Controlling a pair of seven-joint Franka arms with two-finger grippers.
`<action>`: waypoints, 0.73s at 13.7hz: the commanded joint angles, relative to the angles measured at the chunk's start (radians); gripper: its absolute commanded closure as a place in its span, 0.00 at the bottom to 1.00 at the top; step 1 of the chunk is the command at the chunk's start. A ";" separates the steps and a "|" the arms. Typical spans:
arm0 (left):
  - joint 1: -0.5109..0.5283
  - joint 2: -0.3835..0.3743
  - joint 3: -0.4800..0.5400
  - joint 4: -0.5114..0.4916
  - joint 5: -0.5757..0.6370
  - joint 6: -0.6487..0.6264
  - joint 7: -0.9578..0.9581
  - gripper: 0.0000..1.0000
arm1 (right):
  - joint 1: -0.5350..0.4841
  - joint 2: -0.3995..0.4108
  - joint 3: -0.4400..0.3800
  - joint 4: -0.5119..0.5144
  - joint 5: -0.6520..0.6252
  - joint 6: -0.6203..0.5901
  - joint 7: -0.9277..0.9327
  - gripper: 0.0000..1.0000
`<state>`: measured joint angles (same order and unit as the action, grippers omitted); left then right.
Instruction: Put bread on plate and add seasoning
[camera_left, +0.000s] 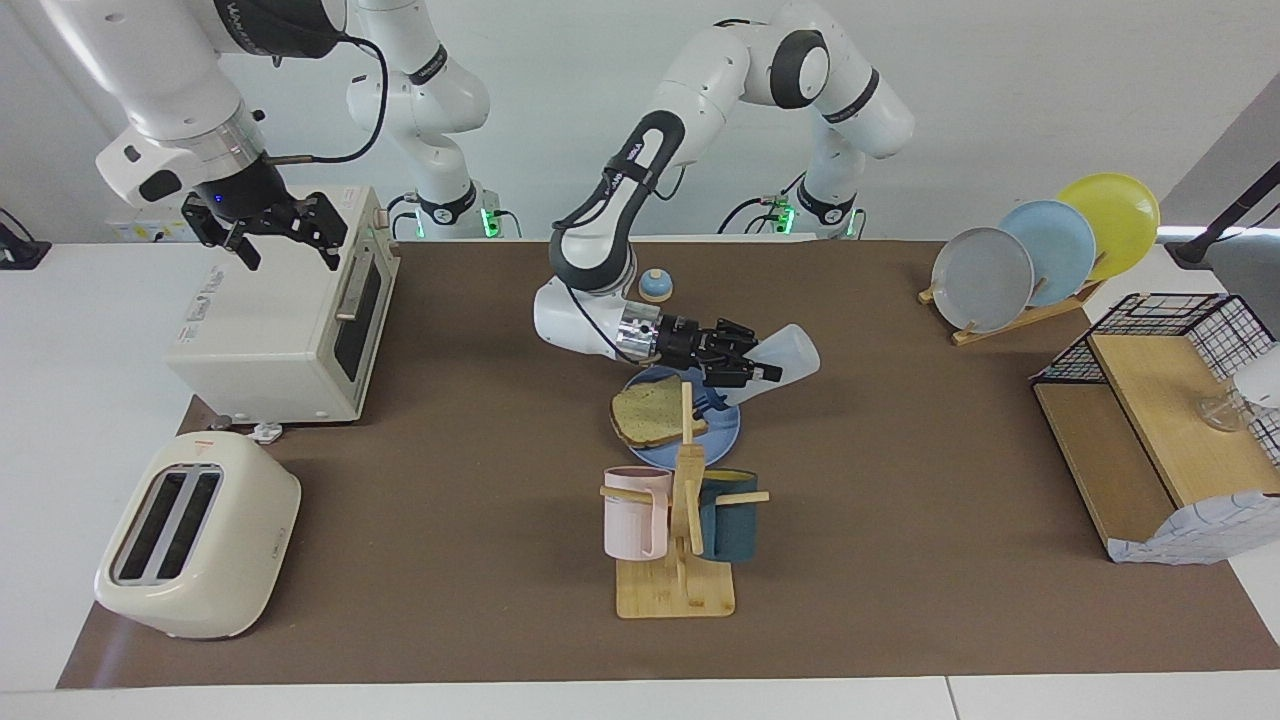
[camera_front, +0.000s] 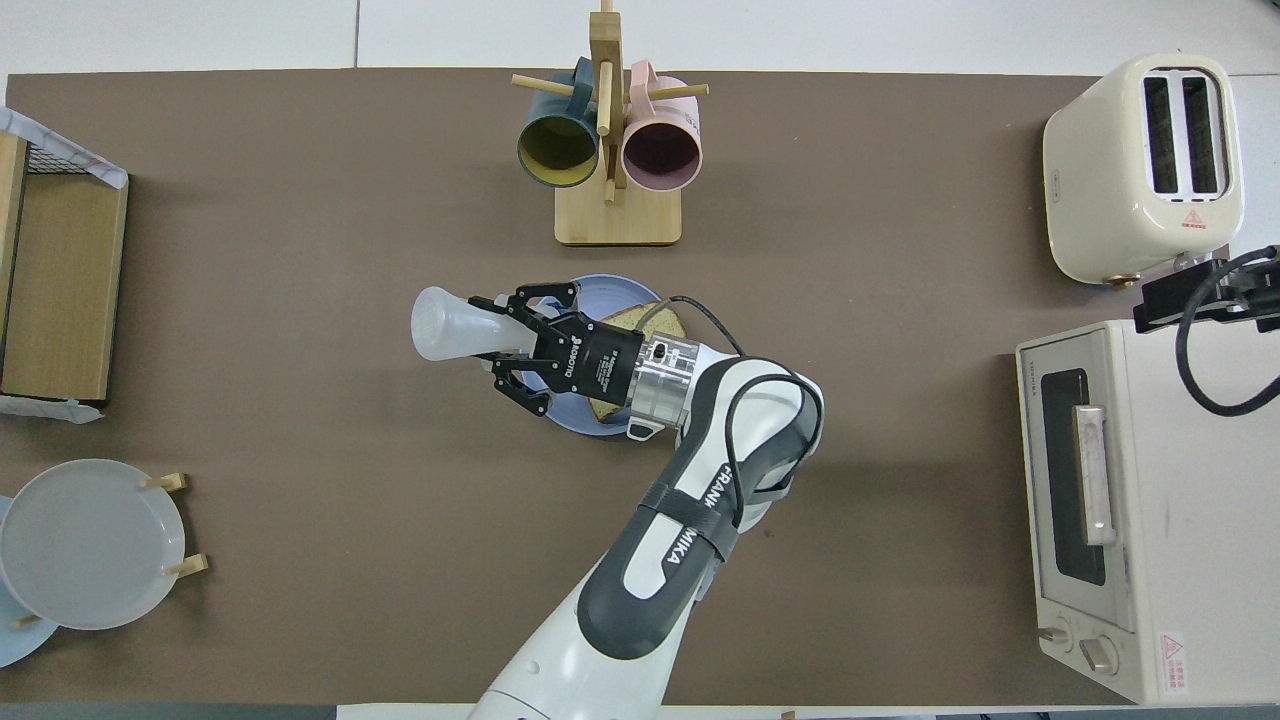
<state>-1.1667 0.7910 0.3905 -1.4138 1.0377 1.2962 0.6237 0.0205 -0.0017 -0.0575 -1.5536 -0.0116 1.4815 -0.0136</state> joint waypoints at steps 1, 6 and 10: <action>0.022 0.016 0.004 0.009 0.030 0.040 0.007 1.00 | -0.007 -0.006 0.005 -0.014 -0.002 0.022 -0.023 0.00; -0.007 0.016 0.005 -0.008 0.030 0.029 0.007 1.00 | -0.002 -0.007 0.007 -0.014 -0.002 0.022 -0.023 0.00; -0.091 0.002 0.004 -0.068 0.027 -0.004 0.007 1.00 | -0.002 -0.007 0.007 -0.014 -0.002 0.022 -0.023 0.00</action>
<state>-1.1976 0.8003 0.3826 -1.4333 1.0493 1.3180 0.6271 0.0231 -0.0017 -0.0555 -1.5536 -0.0116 1.4815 -0.0136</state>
